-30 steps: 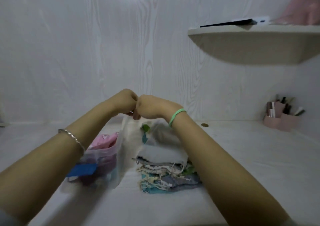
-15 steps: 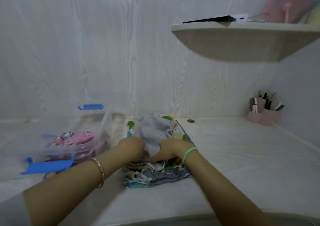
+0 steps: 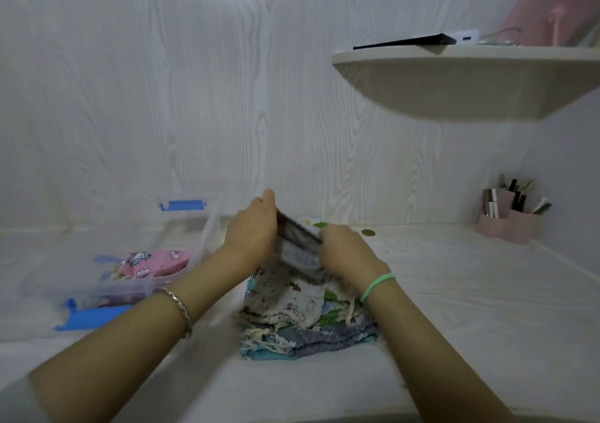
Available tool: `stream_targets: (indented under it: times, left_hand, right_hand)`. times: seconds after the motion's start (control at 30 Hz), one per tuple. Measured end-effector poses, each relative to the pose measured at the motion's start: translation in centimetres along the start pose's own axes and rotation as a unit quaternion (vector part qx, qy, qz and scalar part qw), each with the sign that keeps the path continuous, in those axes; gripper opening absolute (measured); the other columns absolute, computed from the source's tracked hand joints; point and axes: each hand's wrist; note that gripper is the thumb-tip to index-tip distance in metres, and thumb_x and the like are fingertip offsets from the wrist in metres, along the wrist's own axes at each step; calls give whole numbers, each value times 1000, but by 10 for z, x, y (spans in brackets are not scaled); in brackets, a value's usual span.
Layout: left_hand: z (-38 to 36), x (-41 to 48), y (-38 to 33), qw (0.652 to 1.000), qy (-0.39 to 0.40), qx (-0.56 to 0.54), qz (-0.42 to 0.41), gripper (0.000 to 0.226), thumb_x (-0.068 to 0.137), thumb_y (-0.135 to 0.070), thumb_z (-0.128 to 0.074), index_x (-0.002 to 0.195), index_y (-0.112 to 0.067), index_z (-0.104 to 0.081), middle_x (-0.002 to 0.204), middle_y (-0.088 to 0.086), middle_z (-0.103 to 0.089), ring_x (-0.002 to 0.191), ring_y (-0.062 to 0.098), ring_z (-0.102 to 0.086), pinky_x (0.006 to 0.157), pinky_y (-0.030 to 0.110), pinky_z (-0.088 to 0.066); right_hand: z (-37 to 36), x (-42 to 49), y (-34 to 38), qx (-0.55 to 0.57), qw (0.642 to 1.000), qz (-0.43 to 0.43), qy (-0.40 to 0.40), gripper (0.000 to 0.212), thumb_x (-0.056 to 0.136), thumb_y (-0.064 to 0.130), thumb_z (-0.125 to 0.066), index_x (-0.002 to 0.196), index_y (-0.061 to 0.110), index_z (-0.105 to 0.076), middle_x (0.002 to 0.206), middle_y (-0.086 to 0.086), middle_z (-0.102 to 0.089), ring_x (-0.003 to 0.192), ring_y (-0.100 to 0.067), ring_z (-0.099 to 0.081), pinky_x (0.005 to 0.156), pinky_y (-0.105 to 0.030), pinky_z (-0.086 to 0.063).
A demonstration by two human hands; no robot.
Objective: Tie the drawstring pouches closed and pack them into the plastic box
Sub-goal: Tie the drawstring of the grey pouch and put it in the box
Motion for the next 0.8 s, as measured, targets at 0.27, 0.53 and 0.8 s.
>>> stream_targets:
  times: [0.27, 0.53, 0.8]
  left_hand:
    - [35, 24, 10, 983, -146, -106, -30, 26, 103, -20, -34, 92, -10, -54, 85, 6, -57, 76, 25, -55, 67, 36, -44]
    - [42, 10, 29, 988, -111, 91, -50, 11, 98, -22, -45, 91, -14, -46, 84, 3, -49, 63, 21, -44, 56, 33, -32]
    - [60, 11, 64, 996, 19, -64, -63, 67, 84, -67, -37, 59, -7, -54, 51, 4, -43, 49, 17, -40, 50, 27, -31]
  right_hand:
    - [22, 18, -8, 384, 888, 67, -243, 26, 94, 6, -45, 70, -1, -53, 62, -8, -48, 55, -19, -47, 52, -28, -33]
    - [11, 27, -7, 336, 909, 110, -222, 34, 101, 22, -42, 68, 14, -47, 63, 2, -46, 58, -12, -42, 55, -31, -31]
    - [12, 24, -44, 328, 932, 134, -77, 64, 87, 57, -56, 49, 8, -42, 51, -7, -34, 49, -15, -32, 54, -24, -28]
Point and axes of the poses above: each hand's wrist, its own x-axis towards the middle knuckle, its own z-axis out of the back of the hand, y = z × x
